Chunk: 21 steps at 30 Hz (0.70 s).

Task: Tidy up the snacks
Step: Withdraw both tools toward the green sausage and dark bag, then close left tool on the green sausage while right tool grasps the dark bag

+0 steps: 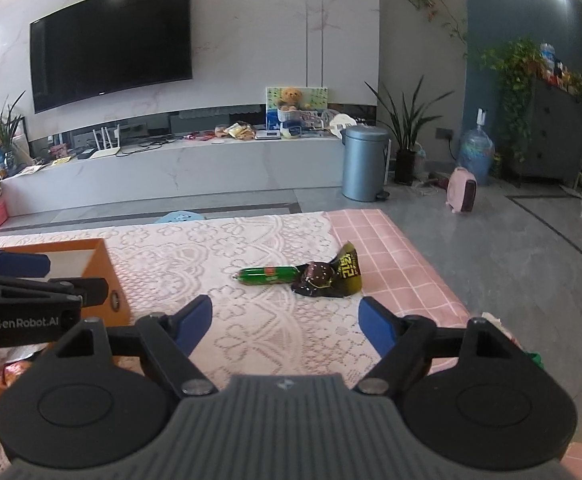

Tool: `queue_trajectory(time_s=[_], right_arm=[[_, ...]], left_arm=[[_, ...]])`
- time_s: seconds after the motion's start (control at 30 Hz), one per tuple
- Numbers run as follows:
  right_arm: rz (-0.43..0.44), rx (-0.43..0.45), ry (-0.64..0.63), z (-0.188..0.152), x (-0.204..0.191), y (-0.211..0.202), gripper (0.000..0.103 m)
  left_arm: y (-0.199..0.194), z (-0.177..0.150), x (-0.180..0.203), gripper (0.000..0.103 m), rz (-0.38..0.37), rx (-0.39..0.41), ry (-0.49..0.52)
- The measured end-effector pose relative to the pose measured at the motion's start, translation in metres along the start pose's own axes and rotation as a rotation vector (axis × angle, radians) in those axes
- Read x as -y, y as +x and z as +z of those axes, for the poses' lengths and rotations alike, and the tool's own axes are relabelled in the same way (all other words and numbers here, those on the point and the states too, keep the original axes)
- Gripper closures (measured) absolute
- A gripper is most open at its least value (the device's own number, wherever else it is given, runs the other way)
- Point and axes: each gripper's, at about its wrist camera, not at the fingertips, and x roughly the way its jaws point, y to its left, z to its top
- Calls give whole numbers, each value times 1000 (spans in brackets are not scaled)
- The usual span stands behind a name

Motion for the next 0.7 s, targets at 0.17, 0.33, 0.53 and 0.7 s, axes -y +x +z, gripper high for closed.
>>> queue_trajectory(time_s=[0.17,0.33,0.53,0.7], right_arm=[[-5,-31,29,7,16,30,24],[-5,-66,89,18,32,68,24],[-17,-103,104,23,43,122,25],[-7,-147,167,27,59,165,29]], left_arm=[[20,17,-6,32,-82,-9,-24],[43,33,-11,32,-132,-37,-22],[76,51,-4,32,-144,-72,76],[108,59,20,38,-159,-120,257]])
